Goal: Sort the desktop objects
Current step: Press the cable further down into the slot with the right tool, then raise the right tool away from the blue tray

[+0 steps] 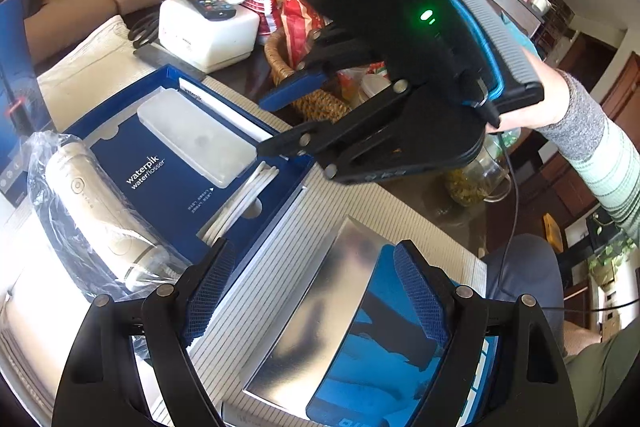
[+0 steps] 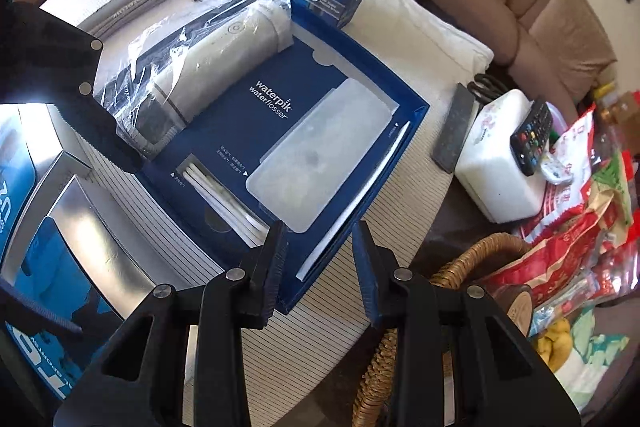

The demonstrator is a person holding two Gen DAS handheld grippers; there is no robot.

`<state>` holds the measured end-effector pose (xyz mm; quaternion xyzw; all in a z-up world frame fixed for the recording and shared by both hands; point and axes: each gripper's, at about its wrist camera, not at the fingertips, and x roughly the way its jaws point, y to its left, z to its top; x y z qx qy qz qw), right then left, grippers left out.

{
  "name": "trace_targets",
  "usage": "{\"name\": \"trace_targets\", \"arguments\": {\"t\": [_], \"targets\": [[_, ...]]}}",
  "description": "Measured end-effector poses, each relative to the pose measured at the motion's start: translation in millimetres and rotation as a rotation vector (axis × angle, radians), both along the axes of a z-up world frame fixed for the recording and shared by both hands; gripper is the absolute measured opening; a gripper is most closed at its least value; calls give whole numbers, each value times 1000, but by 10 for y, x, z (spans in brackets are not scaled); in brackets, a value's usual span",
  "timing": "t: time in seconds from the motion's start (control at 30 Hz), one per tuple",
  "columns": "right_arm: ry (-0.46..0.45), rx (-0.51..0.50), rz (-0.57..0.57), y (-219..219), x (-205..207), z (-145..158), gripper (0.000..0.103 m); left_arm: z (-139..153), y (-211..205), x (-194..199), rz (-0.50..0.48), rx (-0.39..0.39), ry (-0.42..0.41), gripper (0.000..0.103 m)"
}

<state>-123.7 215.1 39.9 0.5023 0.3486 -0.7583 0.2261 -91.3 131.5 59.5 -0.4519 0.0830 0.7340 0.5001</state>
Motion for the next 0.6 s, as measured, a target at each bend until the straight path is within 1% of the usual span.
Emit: {"name": "trace_targets", "arguments": {"t": [0.03,0.13,0.17,0.23,0.27,0.37,0.4,0.5,0.53,0.6], "targets": [[3,26,8,-30,12,-43,32,0,-4,-1,0,0,0,84],[7,155,36,-101,43,-212,31,-4,-6,-2,0,-1,2,84],[23,167,52,-112,75,-229,31,-1,-10,1,-1,2,4,84],[26,155,46,-93,76,-207,30,8,-26,1,-1,12,3,84],[16,123,30,-66,65,-165,30,9,-34,-3,1,13,2,84],[26,37,0,-8,65,14,31,15,-48,-14,4,6,4,84],[16,27,0,-6,71,30,31,19,-56,-14,6,4,5,84],[-1,117,30,-79,112,-108,31,33,-78,-14,16,-2,6,84],[1,133,40,-106,147,-152,28,37,-85,-13,18,0,5,84],[16,149,43,-137,176,-191,29,39,-90,-12,19,0,5,84]]}}
